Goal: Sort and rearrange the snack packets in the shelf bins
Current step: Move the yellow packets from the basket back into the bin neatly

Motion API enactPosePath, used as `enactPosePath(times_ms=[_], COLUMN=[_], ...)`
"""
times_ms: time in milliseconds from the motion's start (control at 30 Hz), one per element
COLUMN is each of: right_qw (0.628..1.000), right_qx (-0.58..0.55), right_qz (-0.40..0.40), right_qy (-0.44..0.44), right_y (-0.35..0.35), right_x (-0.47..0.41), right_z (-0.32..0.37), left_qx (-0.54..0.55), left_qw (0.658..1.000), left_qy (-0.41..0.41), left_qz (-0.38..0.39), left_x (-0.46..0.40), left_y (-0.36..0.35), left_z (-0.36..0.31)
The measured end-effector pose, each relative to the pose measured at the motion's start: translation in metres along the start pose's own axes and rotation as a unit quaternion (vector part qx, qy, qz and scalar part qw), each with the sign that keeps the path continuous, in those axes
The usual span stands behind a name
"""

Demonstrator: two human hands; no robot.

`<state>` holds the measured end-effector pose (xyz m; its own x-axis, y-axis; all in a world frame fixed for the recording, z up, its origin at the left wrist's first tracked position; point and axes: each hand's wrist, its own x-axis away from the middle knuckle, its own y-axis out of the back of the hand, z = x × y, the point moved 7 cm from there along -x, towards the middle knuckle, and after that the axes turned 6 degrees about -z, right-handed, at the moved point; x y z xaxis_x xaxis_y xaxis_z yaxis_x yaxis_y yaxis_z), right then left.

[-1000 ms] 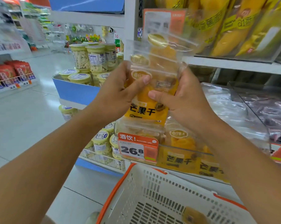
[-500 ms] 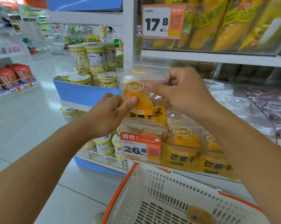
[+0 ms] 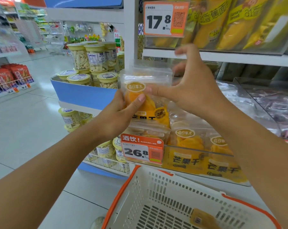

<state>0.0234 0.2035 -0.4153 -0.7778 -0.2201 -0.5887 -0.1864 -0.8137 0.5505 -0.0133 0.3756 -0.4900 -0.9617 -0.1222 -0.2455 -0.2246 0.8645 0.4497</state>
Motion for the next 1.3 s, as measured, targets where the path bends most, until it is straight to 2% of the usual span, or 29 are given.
enactPosePath(times_ms=[33,100,167,333,467,533,633,700,833,967,1100,1300], right_qw=[0.998,0.992,0.987,0.986,0.971,0.968,0.960,0.960,0.981,0.979,0.994,0.982], right_qx=[-0.012,0.009,0.042,0.042,0.057,0.081,0.136,0.151,0.069,0.095,0.030,0.114], right_qz=[-0.016,0.006,0.025,0.106,0.211,0.216,0.227,0.223,0.176,0.174,0.102,0.101], right_qy=[0.052,0.129,0.154,0.119,0.095,0.099,0.087,0.070,0.040,0.046,-0.018,-0.108], right_y=[0.000,-0.012,-0.026,-0.038,-0.043,-0.044,-0.037,-0.031,-0.039,-0.043,-0.010,0.007], right_x=[0.000,0.001,-0.003,-0.012,-0.018,-0.020,-0.020,-0.020,-0.014,-0.011,-0.004,0.012], right_z=[0.009,0.020,0.021,0.018,0.024,0.029,0.029,0.022,0.012,0.010,0.008,0.006], left_qx=[0.009,0.030,0.043,0.045,0.063,0.081,0.038,0.014,0.012,0.012,0.052,0.046], left_qw=[1.000,1.000,0.999,0.999,0.995,0.992,0.997,0.999,0.998,0.997,0.997,0.999], left_qy=[0.001,0.006,0.002,0.004,0.071,0.092,0.071,0.049,0.069,0.080,0.034,-0.006], left_qz=[0.000,-0.001,0.006,0.014,0.016,0.004,0.009,0.007,-0.006,-0.020,-0.048,-0.017], left_x=[0.000,-0.001,-0.001,-0.001,0.001,0.002,0.005,0.004,0.002,0.004,0.003,0.005], left_y=[0.000,-0.001,-0.002,-0.005,-0.004,-0.003,-0.009,-0.011,-0.007,-0.004,0.001,0.000], left_z=[0.001,0.002,0.001,0.003,0.011,0.011,0.002,-0.003,0.002,0.005,-0.007,-0.015])
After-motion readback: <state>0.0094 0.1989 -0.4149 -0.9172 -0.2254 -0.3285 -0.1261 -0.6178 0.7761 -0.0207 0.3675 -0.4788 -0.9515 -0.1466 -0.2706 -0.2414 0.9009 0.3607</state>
